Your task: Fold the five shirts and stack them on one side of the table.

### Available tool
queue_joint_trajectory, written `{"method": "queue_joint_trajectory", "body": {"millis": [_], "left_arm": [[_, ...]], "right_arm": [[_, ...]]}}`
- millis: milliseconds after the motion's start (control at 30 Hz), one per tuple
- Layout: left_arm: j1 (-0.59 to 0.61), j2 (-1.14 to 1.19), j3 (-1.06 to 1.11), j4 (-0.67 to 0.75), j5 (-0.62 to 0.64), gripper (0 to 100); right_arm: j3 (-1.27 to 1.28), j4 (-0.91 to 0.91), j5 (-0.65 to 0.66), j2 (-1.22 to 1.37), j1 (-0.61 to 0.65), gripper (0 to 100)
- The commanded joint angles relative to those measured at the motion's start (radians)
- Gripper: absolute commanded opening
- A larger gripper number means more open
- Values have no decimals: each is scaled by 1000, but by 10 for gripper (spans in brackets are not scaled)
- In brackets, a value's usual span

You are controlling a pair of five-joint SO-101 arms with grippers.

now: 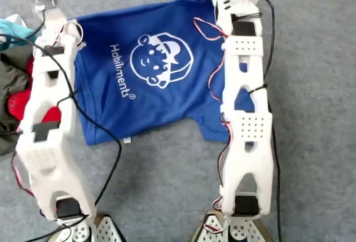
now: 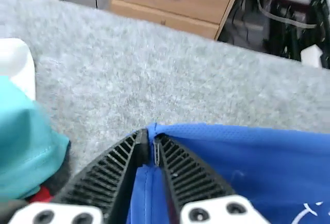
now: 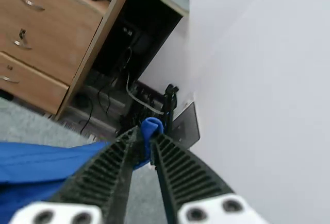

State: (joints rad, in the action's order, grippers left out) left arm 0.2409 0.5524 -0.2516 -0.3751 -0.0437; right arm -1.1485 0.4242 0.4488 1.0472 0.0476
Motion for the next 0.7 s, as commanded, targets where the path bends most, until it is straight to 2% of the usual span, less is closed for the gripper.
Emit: {"method": "queue_joint_trajectory", "body": {"millis": [0,133,233,333,600,667], "left_arm": [[0,101,-338,-204,-5,19],[-9,185,-563,-546,-6,19],[-38,223,-671,-766,-75,19],[-44,246,-694,-835,-83,19],[-75,263,-683,-1005,-83,19],[-78,262,-652,-997,-81,19]], "right_arm": [[-163,133,-14,22,1,2],[-266,356,-9,41,-13,2],[-312,549,23,39,-21,2],[-348,707,120,42,-19,2],[-361,947,126,45,-25,2],[-363,1010,126,51,-25,2]]}}
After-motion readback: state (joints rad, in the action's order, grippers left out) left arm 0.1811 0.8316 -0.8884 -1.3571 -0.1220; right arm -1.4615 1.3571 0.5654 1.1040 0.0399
